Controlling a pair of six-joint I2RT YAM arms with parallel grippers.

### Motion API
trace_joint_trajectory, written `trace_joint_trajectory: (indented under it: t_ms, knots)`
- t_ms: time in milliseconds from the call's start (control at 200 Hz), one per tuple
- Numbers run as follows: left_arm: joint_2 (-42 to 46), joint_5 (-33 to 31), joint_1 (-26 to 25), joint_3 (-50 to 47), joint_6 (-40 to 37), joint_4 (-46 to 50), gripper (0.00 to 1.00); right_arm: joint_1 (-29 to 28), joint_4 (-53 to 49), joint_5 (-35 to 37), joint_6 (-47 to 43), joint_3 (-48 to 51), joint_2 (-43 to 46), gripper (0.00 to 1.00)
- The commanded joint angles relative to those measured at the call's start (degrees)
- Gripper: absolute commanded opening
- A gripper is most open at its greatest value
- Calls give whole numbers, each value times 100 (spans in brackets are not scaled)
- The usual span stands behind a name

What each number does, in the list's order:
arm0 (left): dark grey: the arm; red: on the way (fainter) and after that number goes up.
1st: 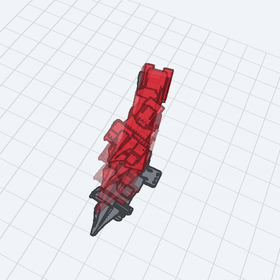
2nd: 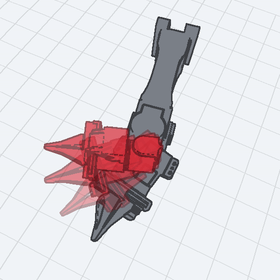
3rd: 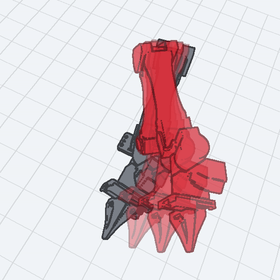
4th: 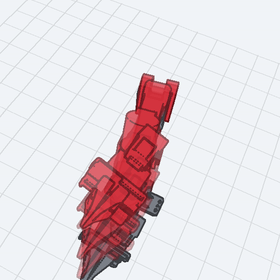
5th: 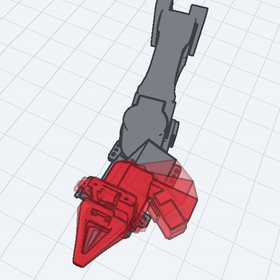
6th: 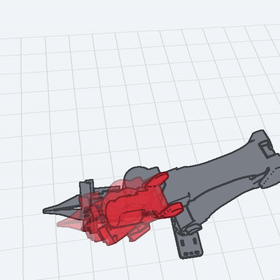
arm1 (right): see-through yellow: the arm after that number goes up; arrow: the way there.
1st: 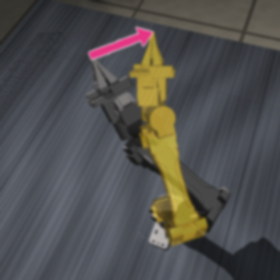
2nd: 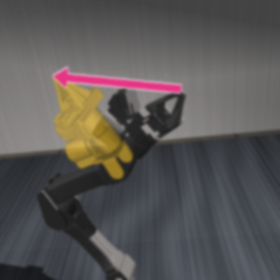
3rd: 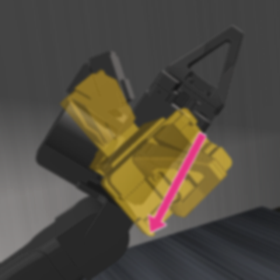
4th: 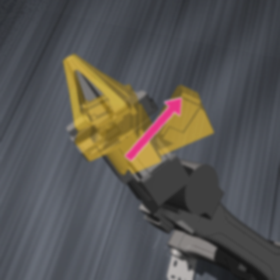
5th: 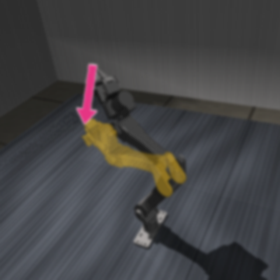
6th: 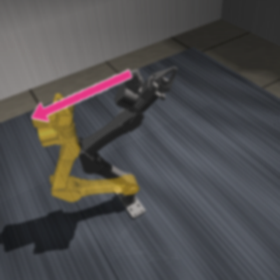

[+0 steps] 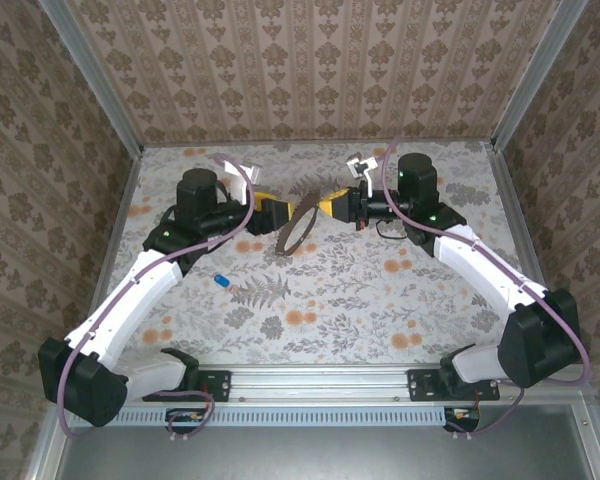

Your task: Put the keys on the keyring

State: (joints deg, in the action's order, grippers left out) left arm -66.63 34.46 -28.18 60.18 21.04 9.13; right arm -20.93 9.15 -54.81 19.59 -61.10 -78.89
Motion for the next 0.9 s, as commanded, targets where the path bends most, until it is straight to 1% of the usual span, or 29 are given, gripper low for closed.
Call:
trace_joint_trajectory:
  t_ms: [0, 65, 160, 225, 375, 555, 895]
  knots:
    - [56, 641, 1, 171, 115, -329, 65, 1, 633, -239, 408, 216, 85, 0]
    - [29, 803, -3, 107, 231, -530, 62, -1, 908, -269, 626, 363, 93, 0]
    - [-62, 1045, -7, -43, 620, -1120, 53, 1, 1319, -340, 945, 528, 102, 0]
    - [-151, 1173, -37, -94, 859, -1457, 47, -8, 1405, -356, 1034, 577, 142, 0]
    - [-303, 1247, -279, -61, 916, -1624, 39, -14, 1401, -355, 1076, 641, 340, 0]
    - [-477, 1209, -501, 33, 824, -1599, 38, -21, 1450, -321, 1135, 667, 500, 0]
    - [-544, 1215, -530, -83, 1001, -1979, 38, -60, 1545, -285, 1230, 663, 604, 0]
